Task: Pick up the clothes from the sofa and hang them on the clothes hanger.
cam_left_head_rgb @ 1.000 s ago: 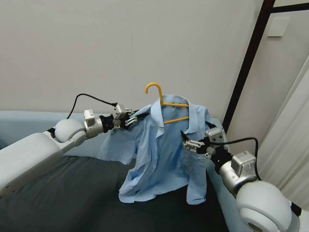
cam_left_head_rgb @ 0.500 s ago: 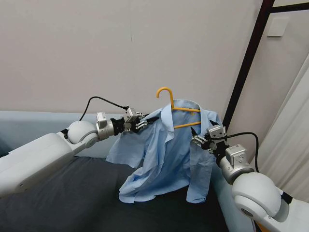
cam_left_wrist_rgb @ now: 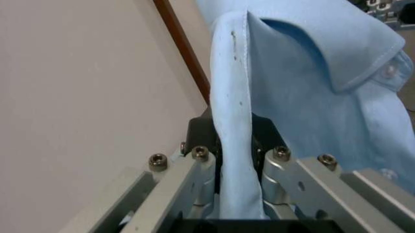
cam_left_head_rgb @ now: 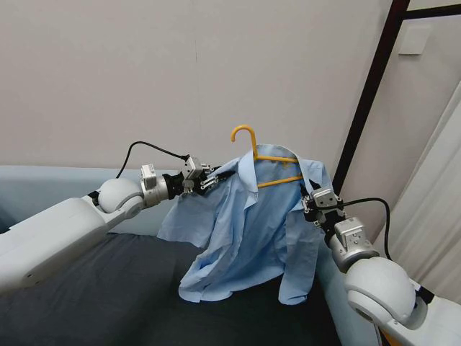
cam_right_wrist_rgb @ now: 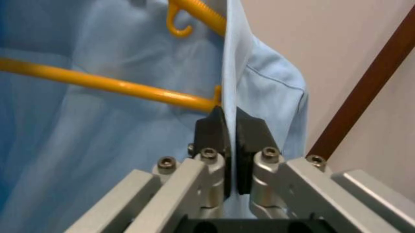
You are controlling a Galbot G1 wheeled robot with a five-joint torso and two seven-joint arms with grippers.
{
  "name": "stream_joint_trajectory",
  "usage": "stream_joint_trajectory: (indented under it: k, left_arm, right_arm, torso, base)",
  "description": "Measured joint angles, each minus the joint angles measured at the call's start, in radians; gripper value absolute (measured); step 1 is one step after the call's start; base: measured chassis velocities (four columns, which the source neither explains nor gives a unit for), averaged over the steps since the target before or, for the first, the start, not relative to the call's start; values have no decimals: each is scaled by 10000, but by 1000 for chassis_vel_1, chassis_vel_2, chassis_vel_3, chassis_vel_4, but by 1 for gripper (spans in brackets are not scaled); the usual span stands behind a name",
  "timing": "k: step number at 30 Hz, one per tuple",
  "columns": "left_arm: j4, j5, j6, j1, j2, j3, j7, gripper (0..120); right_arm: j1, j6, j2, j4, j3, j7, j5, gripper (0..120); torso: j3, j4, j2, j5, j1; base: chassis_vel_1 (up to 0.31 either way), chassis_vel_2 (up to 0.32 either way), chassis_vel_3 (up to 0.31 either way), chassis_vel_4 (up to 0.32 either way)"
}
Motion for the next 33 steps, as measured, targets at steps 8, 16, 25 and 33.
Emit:
stream_joint_trajectory:
  k: [8,16,25,33]
  left_arm:
    - [24,29,18,47,-75,41,0,7]
    - [308,-141,76,-482,-563,680,-12,7]
    - [528,-484,81,-1093,-767,1171,148,7]
    - [396,-536,53,-1087,-721,1227,237,7]
  right_arm:
    - [-20,356,-15,306,-13,-349,-77,0]
    - [155,715,-151,620,-362,-1302,-703,0]
    - [-663,943,-239,715,-474,-1903,-1577,0]
    - [-680,918,-123,513,-460,-1791,-1678,0]
  torso:
    - [0,0,0,0,0]
    - [0,-1,1,0,1]
    - [0,0,1,2,0]
    - [0,0,1,0,0]
  base:
    - [0,0,0,0]
    - [0,0,0,0]
    - [0,0,0,0]
    - [0,0,0,0]
